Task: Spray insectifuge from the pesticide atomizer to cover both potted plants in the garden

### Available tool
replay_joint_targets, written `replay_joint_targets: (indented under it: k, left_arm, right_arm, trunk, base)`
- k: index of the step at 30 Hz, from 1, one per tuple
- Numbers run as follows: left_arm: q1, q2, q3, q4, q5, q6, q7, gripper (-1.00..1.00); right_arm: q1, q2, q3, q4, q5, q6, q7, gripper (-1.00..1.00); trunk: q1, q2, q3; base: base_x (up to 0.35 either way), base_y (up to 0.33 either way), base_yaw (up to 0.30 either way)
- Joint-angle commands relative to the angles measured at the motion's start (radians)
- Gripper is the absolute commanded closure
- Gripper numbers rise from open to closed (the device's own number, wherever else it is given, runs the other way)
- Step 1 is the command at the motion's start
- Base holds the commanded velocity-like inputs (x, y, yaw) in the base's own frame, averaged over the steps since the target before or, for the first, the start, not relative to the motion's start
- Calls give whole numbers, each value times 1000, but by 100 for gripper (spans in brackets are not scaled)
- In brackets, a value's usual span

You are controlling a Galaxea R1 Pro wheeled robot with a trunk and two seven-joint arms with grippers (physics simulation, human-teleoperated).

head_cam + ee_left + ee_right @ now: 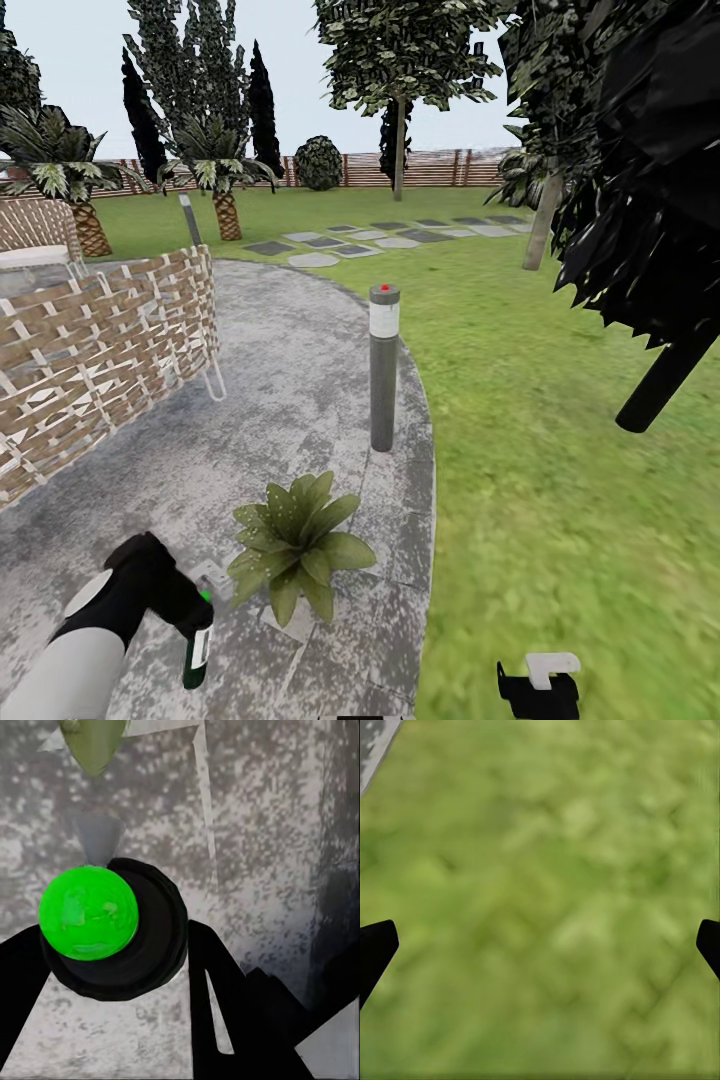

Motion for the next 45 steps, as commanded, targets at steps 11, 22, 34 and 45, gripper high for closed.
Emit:
replay_joint_targets:
  k: [11,22,34,45]
  left_arm:
    - [17,10,-5,-3,-12,-9,43,100]
    - [9,2,-2,-4,-12,-3,86,100]
    - [6,0,-3,-4,-12,2,85,100]
    - [14,4,-5,-4,-13,4,87,100]
  right_arm:
    - [-1,0,-6,2,11,-4,-4,-100]
    - [-1,-1,-6,2,12,-4,-4,-100]
    - [-1,0,-6,2,12,-4,-4,-100]
    - [-1,2,-6,2,10,-5,-4,-100]
  trunk:
    - [0,0,-1]
    - [0,0,-1]
    - [0,0,-1]
    - [0,0,-1]
  base:
    - [0,0,181]
    - [-63,-221,20]
    - [24,-255,190]
    - [116,-255,136]
